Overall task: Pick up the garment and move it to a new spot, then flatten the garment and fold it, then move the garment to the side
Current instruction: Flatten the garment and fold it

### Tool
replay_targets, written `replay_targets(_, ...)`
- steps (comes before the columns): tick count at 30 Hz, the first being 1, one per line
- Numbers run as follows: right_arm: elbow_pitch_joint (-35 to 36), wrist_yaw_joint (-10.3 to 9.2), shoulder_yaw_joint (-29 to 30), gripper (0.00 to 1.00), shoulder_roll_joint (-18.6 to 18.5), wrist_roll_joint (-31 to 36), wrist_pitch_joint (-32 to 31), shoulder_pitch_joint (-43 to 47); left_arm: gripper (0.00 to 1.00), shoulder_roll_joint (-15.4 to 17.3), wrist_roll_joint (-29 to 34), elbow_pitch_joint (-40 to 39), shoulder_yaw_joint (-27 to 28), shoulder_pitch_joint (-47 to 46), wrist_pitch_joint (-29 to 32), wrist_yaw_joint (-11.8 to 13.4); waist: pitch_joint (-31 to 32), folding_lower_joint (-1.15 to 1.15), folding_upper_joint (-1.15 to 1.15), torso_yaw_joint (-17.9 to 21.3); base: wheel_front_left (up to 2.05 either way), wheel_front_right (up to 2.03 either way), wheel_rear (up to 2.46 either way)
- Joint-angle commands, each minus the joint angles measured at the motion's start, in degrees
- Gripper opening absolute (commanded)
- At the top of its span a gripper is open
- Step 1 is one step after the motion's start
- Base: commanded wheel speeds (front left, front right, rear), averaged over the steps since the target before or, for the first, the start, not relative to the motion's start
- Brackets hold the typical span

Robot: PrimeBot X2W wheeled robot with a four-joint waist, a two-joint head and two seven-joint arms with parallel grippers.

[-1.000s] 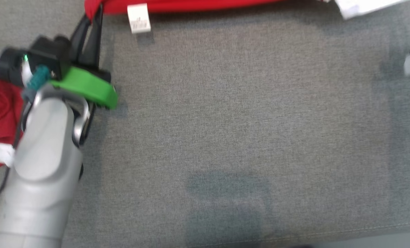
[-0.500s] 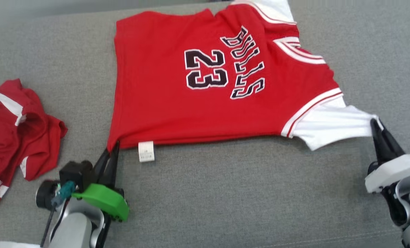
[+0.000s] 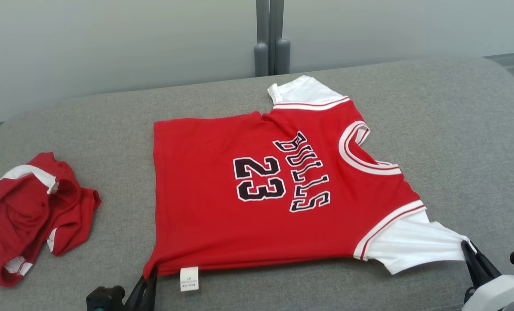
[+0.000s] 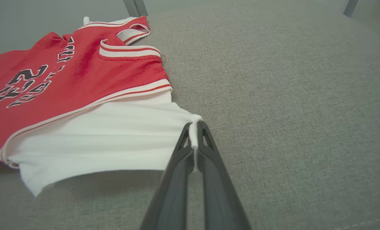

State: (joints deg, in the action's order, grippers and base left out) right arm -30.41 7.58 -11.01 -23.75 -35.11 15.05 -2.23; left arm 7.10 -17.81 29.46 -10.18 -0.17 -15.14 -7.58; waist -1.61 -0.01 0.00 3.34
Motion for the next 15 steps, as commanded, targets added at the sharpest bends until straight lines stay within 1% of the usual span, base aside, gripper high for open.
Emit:
replay_targets(1,0.1,-0.17,0.8,0.00,-0.6,-0.4,0.1,1.5,0.00,0.4,0.0,-0.2,1.1,1.4,0.0,0.2,2.5,0.01,0.00,0.8,0.00,0.00,0.00)
replay_targets(7,0.9,-0.17,1.3,0.00,-0.3,-0.6,0.1,4.5,0.00,-0.9,-0.2,-0.7,2.5,4.6,0.0,0.2,3.5,0.01,0.00,1.0,0.00,0.00,0.00)
replay_targets(15,2.9,-0.17,3.3,0.00,-0.4,-0.5,0.1,7.6,0.00,-2.2,-0.1,-1.5,2.6,7.3,0.0,0.2,3.8,0.01,0.00,0.4,0.00,0.00,0.00)
